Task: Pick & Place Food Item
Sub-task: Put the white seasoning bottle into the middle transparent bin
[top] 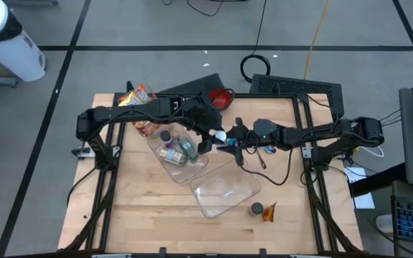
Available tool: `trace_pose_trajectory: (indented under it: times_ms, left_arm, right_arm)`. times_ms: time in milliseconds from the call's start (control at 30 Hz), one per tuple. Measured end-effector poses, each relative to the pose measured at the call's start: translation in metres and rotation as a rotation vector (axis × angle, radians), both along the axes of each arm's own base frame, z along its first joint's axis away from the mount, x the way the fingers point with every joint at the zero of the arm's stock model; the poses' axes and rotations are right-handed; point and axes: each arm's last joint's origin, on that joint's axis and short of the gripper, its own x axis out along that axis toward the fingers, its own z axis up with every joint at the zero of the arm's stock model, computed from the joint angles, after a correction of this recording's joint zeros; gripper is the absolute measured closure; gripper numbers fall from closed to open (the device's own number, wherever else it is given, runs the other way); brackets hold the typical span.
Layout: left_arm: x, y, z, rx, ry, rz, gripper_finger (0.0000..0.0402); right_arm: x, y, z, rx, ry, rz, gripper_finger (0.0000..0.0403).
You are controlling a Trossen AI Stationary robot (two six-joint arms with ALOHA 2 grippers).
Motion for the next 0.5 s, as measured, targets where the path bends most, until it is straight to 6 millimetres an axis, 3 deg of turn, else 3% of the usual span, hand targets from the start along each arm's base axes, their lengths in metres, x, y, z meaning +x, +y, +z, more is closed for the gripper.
trace_pose_trajectory:
  times_ms: [267, 400, 500]
  left_arm:
    - [0.002, -0.002, -0.004, 0.028, 0.022, -0.003, 0.0193]
    - [-0.008, -0.008, 0.006, 0.054, 0.024, 0.02, 0.0193]
    - [-0.024, -0.013, 0.021, 0.079, 0.023, 0.044, 0.0193]
  right_arm:
    - [0.0, 0.0, -0.001, -0.011, 0.008, 0.002, 0.0215]
    - [0.0, 0.0, 0.001, -0.034, -0.006, 0.008, 0.0215]
    - [-0.003, 0.001, 0.007, -0.027, -0.024, 0.008, 0.0154]
